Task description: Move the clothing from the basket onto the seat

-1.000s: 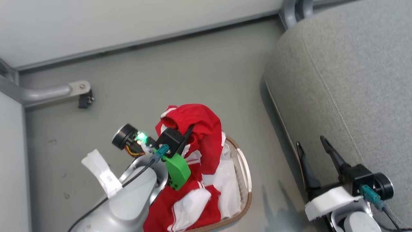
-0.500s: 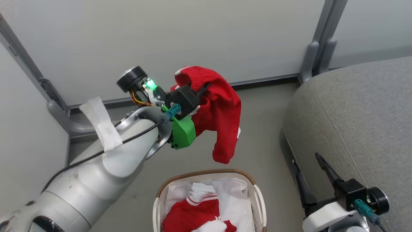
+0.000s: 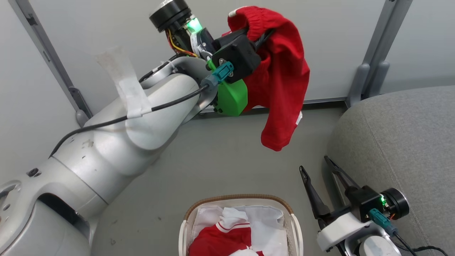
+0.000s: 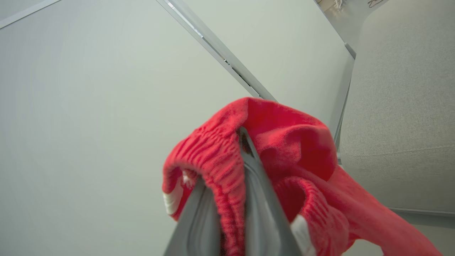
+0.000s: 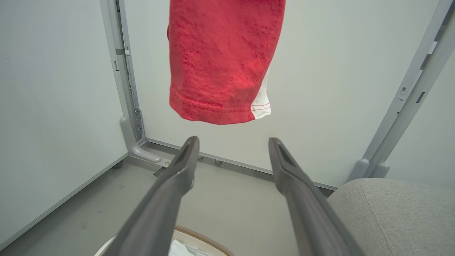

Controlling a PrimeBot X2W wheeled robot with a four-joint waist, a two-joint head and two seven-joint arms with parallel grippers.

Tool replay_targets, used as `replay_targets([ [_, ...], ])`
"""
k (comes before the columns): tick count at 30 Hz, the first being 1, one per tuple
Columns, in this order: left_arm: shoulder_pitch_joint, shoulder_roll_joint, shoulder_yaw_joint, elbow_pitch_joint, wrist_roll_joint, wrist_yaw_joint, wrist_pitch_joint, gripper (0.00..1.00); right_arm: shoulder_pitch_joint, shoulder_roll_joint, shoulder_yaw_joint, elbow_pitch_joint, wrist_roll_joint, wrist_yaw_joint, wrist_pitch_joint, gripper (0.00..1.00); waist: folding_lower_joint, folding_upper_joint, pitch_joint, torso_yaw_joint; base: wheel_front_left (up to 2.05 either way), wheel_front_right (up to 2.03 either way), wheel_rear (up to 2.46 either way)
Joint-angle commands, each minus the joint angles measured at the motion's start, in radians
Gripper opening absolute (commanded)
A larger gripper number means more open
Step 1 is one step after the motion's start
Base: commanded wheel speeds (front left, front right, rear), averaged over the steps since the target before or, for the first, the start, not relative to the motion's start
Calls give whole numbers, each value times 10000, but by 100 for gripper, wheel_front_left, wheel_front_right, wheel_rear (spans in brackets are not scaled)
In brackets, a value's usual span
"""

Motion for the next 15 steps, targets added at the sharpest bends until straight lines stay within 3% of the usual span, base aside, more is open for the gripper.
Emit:
replay_targets([
  [1, -301, -101, -58, -31, -167, 27, -43, 0, -175, -40, -7, 114, -136, -8, -49, 100, 1, 0, -35, 111, 0, 0, 0],
  [15, -1409, -675, -567, -264, -745, 27, -78, 0, -1521, -39, -516, 1127, -1018, -8, -49, 100, 1, 0, 0, 584, 0, 0, 0],
])
